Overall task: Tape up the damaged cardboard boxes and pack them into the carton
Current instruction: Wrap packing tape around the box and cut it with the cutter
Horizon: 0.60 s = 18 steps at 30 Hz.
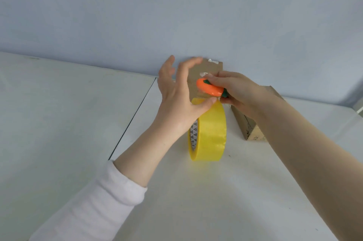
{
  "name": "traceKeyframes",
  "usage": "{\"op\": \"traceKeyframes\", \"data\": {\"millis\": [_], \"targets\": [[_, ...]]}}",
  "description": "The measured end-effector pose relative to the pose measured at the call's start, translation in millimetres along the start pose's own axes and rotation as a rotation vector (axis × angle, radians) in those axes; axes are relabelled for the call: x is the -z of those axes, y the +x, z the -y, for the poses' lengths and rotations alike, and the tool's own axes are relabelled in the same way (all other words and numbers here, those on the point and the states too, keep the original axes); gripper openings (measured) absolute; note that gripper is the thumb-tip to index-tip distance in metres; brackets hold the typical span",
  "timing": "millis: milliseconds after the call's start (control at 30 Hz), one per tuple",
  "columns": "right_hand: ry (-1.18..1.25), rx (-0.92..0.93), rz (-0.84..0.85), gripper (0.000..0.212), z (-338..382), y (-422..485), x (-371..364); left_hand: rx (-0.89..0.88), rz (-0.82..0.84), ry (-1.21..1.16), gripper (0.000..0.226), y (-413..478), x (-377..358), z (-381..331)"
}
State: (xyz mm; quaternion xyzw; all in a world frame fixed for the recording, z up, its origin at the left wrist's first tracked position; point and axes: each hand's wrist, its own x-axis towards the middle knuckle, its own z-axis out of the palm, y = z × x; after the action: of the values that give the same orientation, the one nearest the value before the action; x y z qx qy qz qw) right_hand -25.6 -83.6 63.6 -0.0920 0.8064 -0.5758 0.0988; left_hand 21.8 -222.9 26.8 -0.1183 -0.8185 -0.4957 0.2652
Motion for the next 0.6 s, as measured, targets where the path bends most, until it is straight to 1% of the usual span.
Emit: {"op": "traceKeyframes", "data": {"millis": [67,133,167,233,300,333,367,400,433,500,533,567,600], "targets": [[-0.165,0.010,-0.008,0.028,1.1,1.4,-5.6,-0.002,0.028,0.128,0.051,4.2,-1.9,-0.9],[-0.335,0.017,-0.077,0.041,3.3,2.9,-4.7,0.023,0.081,0.225,0.030,10.3,-2.0,-0.4],[-0.391,0.028,-0.138,0.046,2.2,2.9,1.4,0.041,0.103,0.253,0.023,13.5,-2.1,0.7],[-0.500,0.066,-0.290,0.052,-7.0,-4.7,23.6,0.074,0.148,0.298,0.017,23.3,-2.3,6.3],[-0.742,0.082,-0.417,0.053,-26.9,-26.2,49.6,0.071,0.202,0.374,0.013,34.8,-1.8,8.6],[-0.890,0.057,-0.414,0.055,-39.8,-38.3,58.8,0.059,0.222,0.411,0.012,39.8,-1.8,8.0],[-1.021,0.028,-0.372,0.059,-53.1,-49.4,65.1,0.042,0.236,0.438,0.014,44.1,-2.2,6.8],[-1.117,0.022,-0.318,0.065,-66.4,-58.0,69.5,0.013,0.234,0.447,0.019,47.0,-3.3,3.8],[-1.171,0.058,-0.272,0.068,-78.5,-63.8,73.7,-0.041,0.206,0.432,0.027,47.2,-5.3,-2.3],[-1.164,0.202,-0.199,0.066,-90.7,-72.1,86.1,-0.235,0.128,0.332,0.039,42.5,-16.6,-23.5],[-1.102,0.281,-0.147,0.063,-91.8,-77.4,94.4,-0.343,0.132,0.294,0.040,39.2,-26.1,-36.0],[-1.014,0.351,-0.089,0.060,-91.6,-83.4,103.1,-0.426,0.182,0.290,0.040,36.2,-37.9,-46.3],[-0.923,0.404,-0.037,0.059,-91.7,-90.8,112.0,-0.462,0.266,0.311,0.042,32.6,-52.1,-52.8]]}}
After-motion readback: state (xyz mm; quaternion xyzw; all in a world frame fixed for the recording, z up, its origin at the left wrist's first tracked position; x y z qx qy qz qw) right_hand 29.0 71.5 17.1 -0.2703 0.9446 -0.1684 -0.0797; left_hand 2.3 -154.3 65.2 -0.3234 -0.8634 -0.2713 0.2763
